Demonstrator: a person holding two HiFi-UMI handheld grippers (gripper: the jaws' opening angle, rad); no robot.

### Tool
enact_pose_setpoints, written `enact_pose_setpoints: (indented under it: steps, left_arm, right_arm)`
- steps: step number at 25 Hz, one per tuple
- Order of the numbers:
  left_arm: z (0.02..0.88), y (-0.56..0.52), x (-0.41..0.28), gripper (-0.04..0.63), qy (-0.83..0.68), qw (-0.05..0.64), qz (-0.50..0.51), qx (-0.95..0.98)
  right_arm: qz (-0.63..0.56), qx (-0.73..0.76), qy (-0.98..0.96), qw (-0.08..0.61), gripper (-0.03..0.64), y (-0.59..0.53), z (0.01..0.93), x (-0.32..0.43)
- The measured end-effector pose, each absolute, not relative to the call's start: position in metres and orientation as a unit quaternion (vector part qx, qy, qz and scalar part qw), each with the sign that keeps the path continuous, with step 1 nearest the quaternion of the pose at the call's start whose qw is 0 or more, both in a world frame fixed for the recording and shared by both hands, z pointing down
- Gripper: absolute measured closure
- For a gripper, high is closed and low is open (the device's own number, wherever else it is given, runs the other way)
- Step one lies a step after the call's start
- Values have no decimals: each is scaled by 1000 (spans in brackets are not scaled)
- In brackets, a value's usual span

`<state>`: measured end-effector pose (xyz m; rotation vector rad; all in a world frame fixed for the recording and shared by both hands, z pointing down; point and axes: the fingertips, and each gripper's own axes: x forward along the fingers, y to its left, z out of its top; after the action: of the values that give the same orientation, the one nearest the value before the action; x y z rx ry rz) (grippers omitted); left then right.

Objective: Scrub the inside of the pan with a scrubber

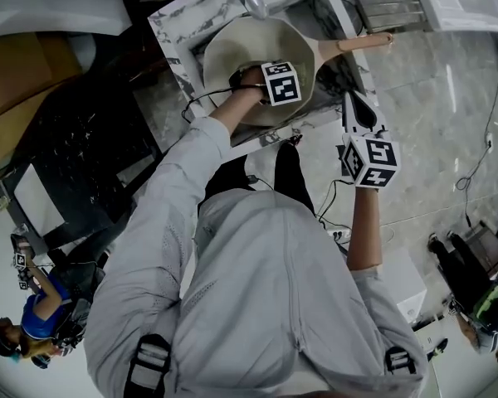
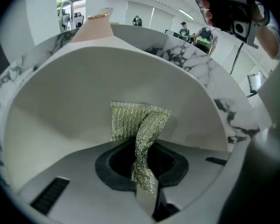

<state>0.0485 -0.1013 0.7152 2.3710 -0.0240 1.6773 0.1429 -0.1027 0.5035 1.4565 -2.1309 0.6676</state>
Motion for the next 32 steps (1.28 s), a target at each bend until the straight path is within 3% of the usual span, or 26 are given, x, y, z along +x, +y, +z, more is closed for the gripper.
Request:
enact_pose_setpoints:
  steps: [6,16,22,32]
  left_arm:
    - [700,-51,40,535,28,321,517,793]
    - [647,-20,41,538,49,404,443,799]
    - [611,-18,38,538,31,395,396,828]
    - [498,-78,-20,538,-171,275,246,914]
  right_arm:
    - [213,509,-801,233,581,-115,471,134]
    - [175,487,-824,233,581,-106,415,143]
    - [145,490,-832,216,581,-102,380,137]
    - [97,480,-853,178,581,-103,322,104]
